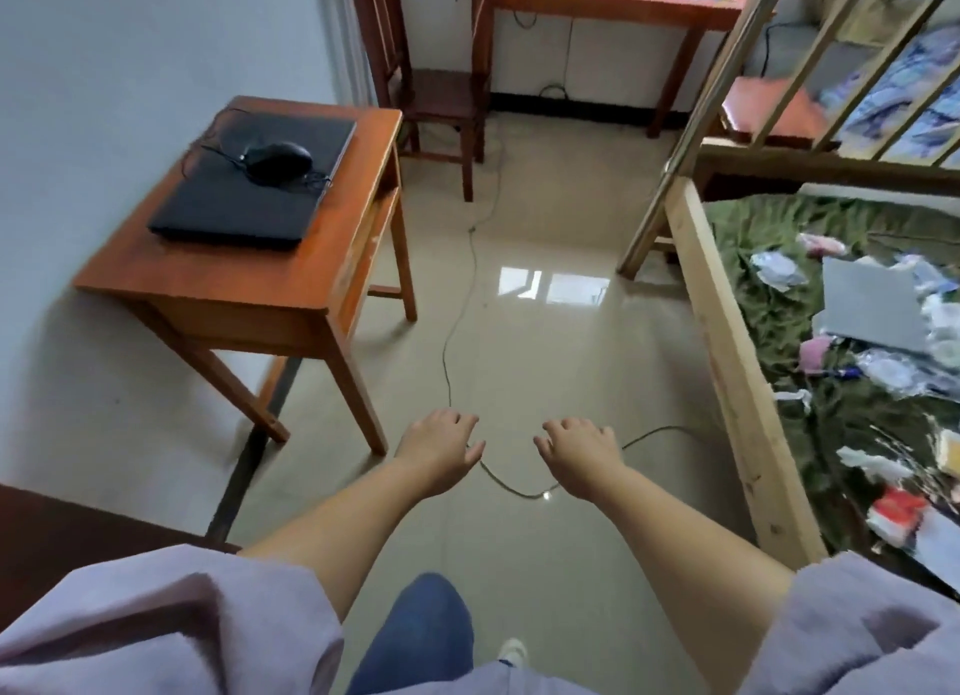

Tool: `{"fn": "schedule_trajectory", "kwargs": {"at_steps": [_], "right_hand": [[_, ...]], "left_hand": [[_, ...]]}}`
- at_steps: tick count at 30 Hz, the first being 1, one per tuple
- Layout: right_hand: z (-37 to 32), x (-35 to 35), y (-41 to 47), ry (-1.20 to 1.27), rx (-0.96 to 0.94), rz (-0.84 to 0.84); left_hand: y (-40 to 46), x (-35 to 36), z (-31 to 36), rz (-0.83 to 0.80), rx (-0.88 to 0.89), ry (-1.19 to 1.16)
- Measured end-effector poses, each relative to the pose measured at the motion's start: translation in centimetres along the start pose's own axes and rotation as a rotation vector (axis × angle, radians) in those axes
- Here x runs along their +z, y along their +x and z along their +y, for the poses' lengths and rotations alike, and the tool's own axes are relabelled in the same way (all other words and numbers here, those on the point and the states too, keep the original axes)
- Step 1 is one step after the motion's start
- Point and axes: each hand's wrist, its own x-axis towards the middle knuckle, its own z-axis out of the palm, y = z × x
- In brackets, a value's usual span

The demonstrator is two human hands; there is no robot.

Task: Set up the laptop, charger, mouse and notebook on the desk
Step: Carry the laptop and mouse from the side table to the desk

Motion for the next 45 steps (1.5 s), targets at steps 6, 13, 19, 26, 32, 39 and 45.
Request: {"fn": "schedule_trajectory", "kwargs": {"at_steps": [6,13,19,26,32,39,45], "right_hand": [[-2.0,-7.2,14.8,-0.077,-0.174,0.031],[-6.0,-17.7,30.2,-0.084,-0.262,0.097],[-11.3,-25.4,41.7,-0.109,-0.453,0.137],[-19.9,-32.6,55.1,-0.183,-0.746,0.133],[-25.3,-36.0,62.1,-0.261,-0.981,0.107],[-32.5,-36.8,66.6,-0.291,-0.982,0.046],[-36.6,-35.2,68.8,-0.216,-0.818,-0.105]], "left_hand": [[11.6,-5.7,-5.9,0.039,-0.097,0.023],[23.2,-16.5,-13.7,0.147,-0.202,-0.013],[29.1,-22.4,-20.8,0.260,-0.404,-0.077],[30.3,-25.2,-29.5,0.394,-0.888,-0.218],[28.8,-24.8,-31.8,0.386,-1.254,-0.330],[26.5,-22.4,-34.1,0.344,-1.562,-0.367],[26.8,-21.1,-36.2,0.400,-1.889,-0.755]]}}
